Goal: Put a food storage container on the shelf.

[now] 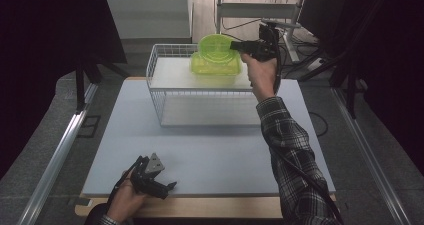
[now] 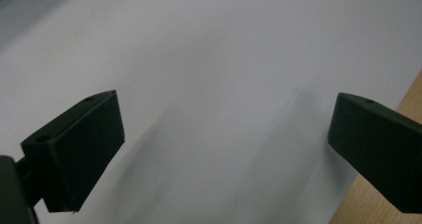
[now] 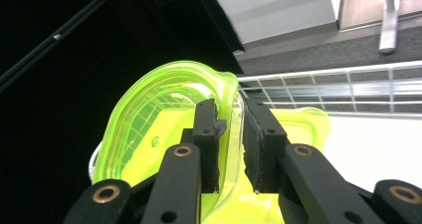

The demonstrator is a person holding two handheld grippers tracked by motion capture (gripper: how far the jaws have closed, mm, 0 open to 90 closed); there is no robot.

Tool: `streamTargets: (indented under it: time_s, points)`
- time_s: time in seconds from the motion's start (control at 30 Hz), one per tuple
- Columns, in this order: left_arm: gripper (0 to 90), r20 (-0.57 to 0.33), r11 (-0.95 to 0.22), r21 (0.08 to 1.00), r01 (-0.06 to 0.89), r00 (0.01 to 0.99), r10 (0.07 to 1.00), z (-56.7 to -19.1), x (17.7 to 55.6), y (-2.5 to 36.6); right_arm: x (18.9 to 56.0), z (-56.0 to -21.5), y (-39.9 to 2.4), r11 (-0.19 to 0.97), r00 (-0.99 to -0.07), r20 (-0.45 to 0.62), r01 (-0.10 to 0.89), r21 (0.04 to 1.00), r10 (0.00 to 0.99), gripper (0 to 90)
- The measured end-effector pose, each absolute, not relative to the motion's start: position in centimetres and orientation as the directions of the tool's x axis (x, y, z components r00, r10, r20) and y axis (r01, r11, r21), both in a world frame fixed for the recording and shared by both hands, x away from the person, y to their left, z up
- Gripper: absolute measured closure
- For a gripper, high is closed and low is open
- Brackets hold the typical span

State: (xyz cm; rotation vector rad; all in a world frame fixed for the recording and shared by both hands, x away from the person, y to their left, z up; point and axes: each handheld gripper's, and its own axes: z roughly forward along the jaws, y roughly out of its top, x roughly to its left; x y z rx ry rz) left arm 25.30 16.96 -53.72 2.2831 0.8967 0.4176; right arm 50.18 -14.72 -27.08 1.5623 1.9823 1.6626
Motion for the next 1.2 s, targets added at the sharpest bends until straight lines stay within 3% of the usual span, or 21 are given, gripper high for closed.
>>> streamTargets:
  time_s: [0.23,0.47,0.7,1.2]
  points:
    - [1.3,0.06,-0.562,0.666,0.49,0.717,0.695,-53.7,25.3,16.9,50.4,-27.2,-14.9,-0.142,-0.46,0.496,0.612,0.778,0.736,69.8]
    - [1.3,0.061,-0.563,0.667,0.489,0.717,0.695,-53.7,25.3,16.9,50.2,-26.9,-15.2,-0.101,-0.5,0.465,0.594,0.798,0.731,54.0]
    - [1.2,0.062,-0.563,0.666,0.489,0.716,0.695,-53.7,25.3,16.9,49.5,-26.7,-15.8,-0.056,-0.544,0.429,0.572,0.819,0.721,43.6]
    - [1.2,0.067,-0.569,0.663,0.487,0.717,0.693,-53.7,25.3,16.9,46.8,-27.4,-15.8,0.07,-0.635,0.34,0.529,0.846,0.694,29.0]
